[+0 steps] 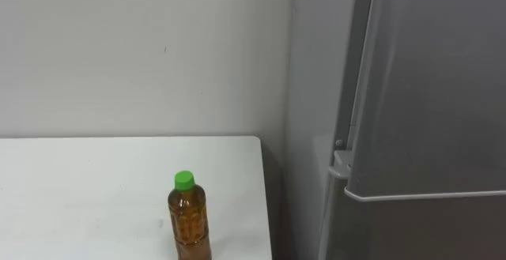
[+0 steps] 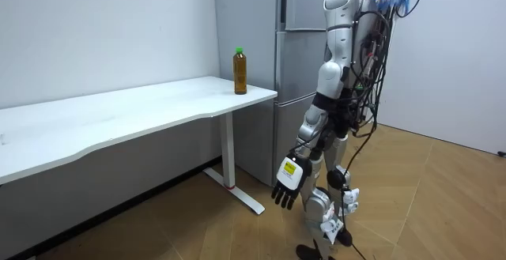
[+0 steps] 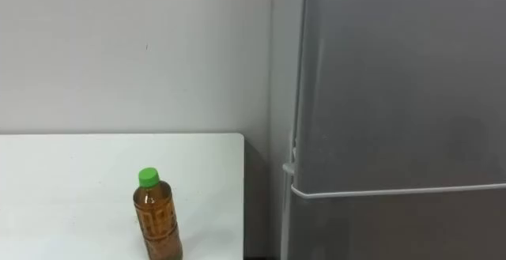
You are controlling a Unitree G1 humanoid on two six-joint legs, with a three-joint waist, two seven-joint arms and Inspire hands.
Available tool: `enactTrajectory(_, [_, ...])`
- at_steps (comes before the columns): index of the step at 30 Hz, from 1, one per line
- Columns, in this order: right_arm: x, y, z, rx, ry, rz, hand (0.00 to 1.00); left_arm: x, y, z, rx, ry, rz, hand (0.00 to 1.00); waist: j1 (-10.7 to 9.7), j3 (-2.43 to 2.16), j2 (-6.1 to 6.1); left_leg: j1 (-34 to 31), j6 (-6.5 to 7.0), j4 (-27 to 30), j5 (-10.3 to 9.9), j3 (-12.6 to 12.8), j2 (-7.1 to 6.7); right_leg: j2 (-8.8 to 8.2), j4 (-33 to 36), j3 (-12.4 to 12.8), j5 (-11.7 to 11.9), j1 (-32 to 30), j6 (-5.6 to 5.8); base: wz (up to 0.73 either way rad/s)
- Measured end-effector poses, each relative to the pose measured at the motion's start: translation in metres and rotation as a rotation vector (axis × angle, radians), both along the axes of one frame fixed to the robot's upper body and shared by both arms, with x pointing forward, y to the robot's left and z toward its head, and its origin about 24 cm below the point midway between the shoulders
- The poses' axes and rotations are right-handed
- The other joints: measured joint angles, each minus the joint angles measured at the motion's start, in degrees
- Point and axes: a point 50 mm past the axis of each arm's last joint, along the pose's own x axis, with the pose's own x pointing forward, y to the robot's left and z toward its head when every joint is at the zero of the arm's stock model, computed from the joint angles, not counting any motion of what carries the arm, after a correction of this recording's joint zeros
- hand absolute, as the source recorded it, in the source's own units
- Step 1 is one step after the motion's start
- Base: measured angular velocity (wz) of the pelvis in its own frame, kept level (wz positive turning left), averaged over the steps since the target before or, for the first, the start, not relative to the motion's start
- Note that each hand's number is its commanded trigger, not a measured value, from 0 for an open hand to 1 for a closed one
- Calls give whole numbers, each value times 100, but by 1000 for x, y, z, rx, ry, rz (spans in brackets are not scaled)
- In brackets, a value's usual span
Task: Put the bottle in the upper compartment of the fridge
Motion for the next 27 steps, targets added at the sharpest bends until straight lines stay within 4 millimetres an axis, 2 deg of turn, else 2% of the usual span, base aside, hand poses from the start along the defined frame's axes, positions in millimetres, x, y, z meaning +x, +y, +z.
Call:
enactTrajectory(20, [0, -1, 0, 1, 5, -6, 0, -1, -1, -1, 21, 17, -18, 0, 8, 4, 45, 33, -1, -43, -1, -16, 4, 4, -22, 9, 0, 25, 0, 0])
enactTrajectory(25, [-2, -2, 0, -2, 8, -13, 0, -1, 2, 0, 49, 1, 35, 0, 14, -2, 67, 47, -2, -84, -1, -15, 1, 5, -77, 10, 2, 49, 2, 0])
enactTrajectory(27, [-2, -2, 0, -4, 10, -14, 0, 5, 5, 1, 68, -45, 111, 0, 22, -1, 65, 54, -3, -79, 0, -15, -2, 8, -78, 1, 3, 58, 2, 0])
